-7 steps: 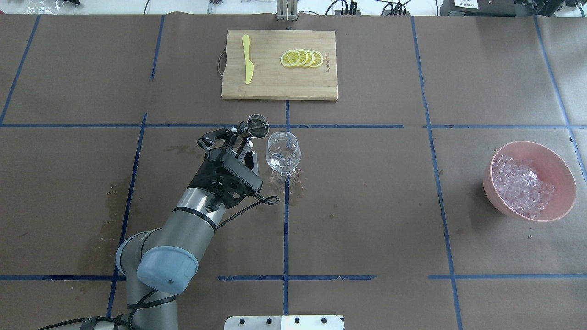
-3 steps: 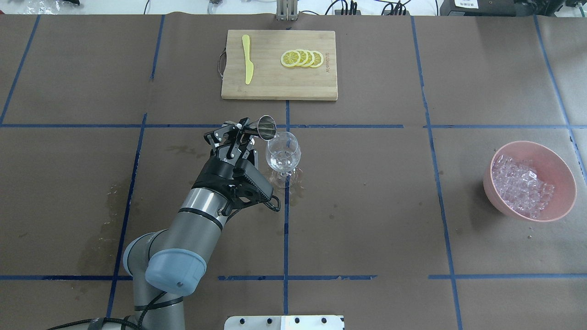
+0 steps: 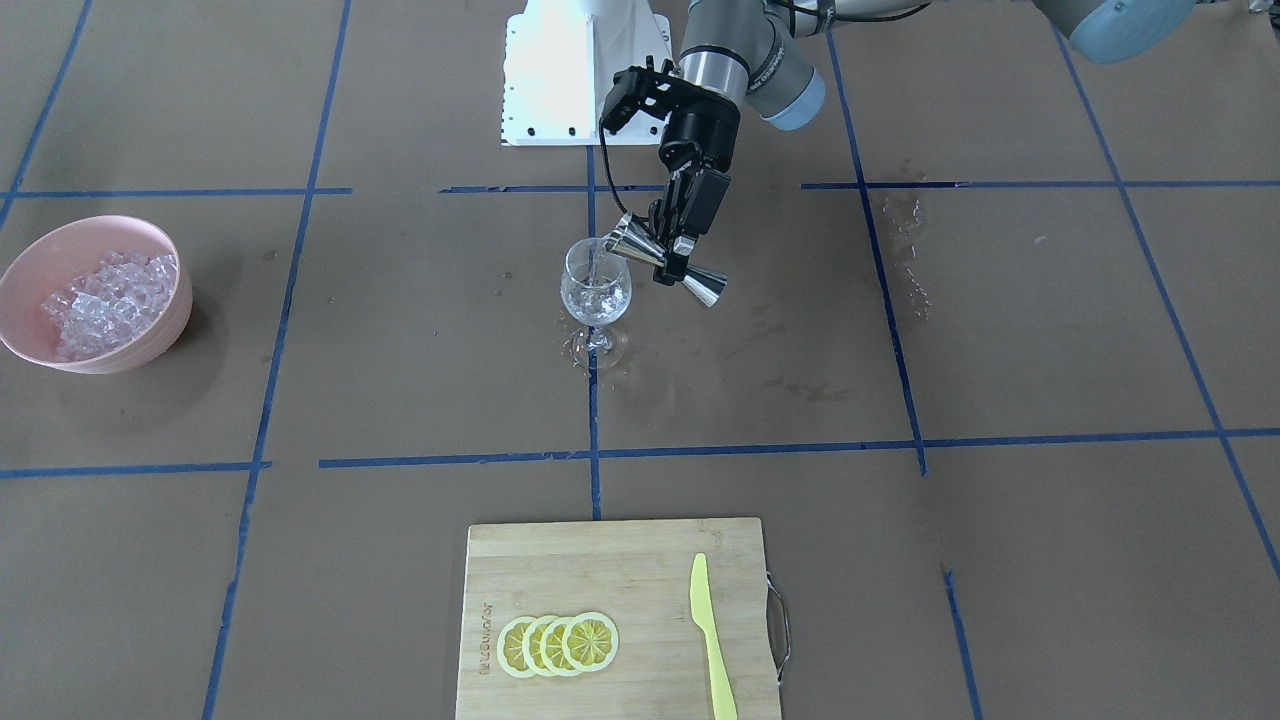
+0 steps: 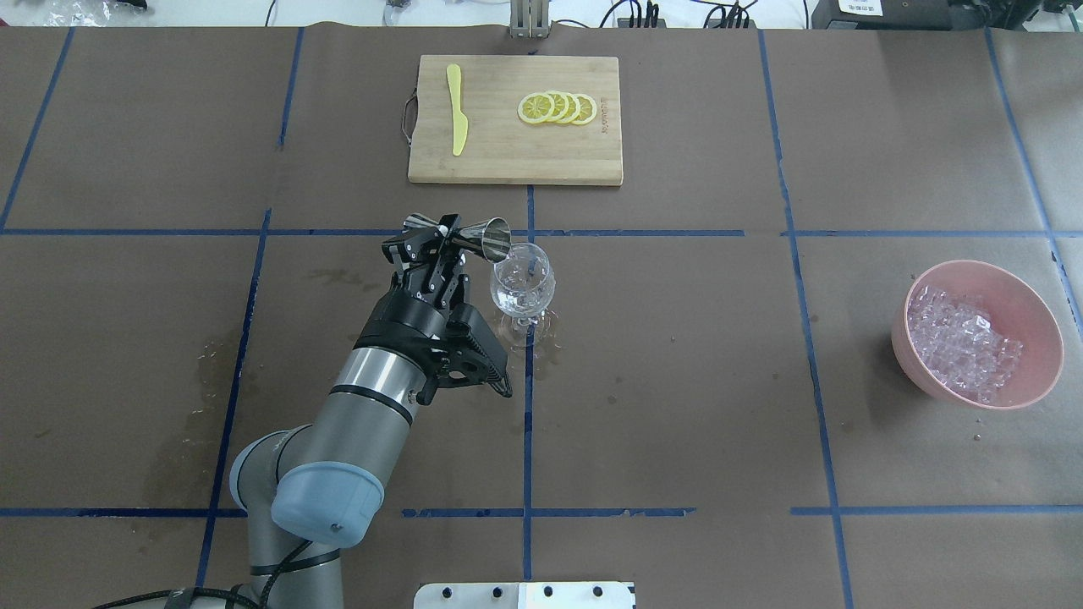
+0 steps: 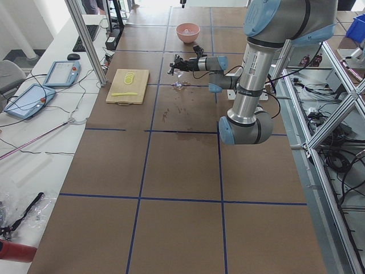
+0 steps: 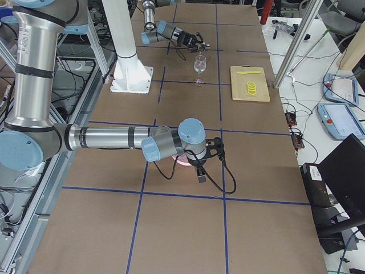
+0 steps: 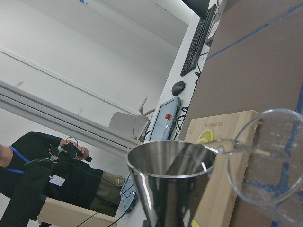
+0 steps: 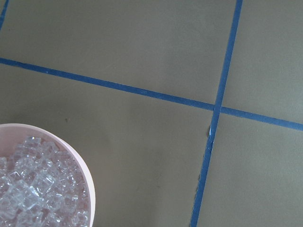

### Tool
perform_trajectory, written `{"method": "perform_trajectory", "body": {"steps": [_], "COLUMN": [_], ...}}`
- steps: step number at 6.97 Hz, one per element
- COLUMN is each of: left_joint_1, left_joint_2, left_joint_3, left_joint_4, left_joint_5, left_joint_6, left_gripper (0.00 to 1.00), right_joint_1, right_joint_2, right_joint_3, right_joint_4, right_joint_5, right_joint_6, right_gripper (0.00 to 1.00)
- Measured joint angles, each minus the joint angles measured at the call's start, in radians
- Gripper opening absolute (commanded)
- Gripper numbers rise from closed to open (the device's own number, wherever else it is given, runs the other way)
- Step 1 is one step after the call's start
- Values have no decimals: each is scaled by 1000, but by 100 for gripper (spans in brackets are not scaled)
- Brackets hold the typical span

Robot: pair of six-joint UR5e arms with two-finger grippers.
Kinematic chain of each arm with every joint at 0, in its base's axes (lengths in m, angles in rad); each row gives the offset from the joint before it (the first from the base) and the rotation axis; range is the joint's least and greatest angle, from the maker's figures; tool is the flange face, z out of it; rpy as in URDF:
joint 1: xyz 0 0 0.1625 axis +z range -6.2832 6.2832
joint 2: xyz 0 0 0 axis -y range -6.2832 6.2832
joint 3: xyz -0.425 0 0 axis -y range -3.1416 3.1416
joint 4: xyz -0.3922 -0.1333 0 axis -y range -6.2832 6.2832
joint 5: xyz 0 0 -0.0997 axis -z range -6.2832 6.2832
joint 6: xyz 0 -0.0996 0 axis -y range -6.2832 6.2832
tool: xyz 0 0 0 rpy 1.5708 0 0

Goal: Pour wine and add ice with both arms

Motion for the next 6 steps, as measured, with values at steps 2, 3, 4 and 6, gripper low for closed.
{"method": "perform_trajectory", "body": {"steps": [2,3,4,6], "left_joint_1": [1,2,4,17], "left_joint_2": [-12,-16,-19,-26], "left_joint_3": [1,1,2,1], "left_joint_4": [-1,-1,-1,-1], "left_joint_5": [24,31,48,93], "left_joint_6": [138,198,258,366], "left_gripper": [0,0,0,0], "right_joint_1": [0,1,1,1], "right_joint_2": [0,-1,-1,-4], "right_joint_3": [-5,-7,-8,-8], "right_joint_4": [0,0,0,0], "right_joint_5": [0,1,1,0], "right_joint_6": [0,0,0,0], "right_gripper": [100,100,100,100]}}
